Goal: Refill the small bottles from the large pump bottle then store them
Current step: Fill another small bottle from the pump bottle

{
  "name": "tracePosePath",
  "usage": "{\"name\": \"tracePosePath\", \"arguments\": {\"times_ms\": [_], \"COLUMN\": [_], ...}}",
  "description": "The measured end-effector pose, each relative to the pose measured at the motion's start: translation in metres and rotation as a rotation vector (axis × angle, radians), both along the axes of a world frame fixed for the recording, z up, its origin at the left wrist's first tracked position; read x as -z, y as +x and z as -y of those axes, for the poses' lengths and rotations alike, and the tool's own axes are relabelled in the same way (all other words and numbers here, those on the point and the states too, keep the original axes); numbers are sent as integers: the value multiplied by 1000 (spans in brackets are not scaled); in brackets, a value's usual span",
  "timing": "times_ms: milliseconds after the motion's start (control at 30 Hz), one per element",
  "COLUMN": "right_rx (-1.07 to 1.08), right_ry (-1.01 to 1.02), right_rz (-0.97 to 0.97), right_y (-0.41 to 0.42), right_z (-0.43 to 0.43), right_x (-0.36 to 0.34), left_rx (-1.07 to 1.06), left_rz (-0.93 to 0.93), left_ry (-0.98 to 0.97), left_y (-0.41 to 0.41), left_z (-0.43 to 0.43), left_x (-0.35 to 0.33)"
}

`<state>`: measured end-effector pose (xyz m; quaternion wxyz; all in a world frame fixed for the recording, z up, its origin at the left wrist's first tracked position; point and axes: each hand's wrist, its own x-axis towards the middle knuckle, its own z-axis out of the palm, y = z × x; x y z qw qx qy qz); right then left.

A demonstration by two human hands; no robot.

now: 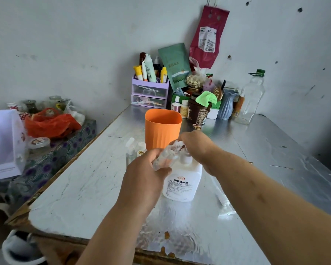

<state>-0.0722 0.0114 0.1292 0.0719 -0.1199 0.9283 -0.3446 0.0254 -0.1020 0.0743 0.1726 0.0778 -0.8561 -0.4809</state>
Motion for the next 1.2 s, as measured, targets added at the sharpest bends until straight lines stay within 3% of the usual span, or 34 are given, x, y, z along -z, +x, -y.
{"name": "tracePosePath", "arguments": {"times_ms": [167, 433, 1200], "right_rx": [25, 106, 91], "right_ry": [-1, -257, -264], "right_rz": [45, 182, 144], "right_y": [0, 8, -3], "right_z": [0, -3, 0], "right_x": [2, -3, 4], "left_rx": [-3, 8, -6], "left_rz": [13, 1, 6], "left_ry": [2, -5, -13], "left_y": [0, 7, -2], "left_z": [-2, -2, -1], "left_x": [1, -7, 1]}}
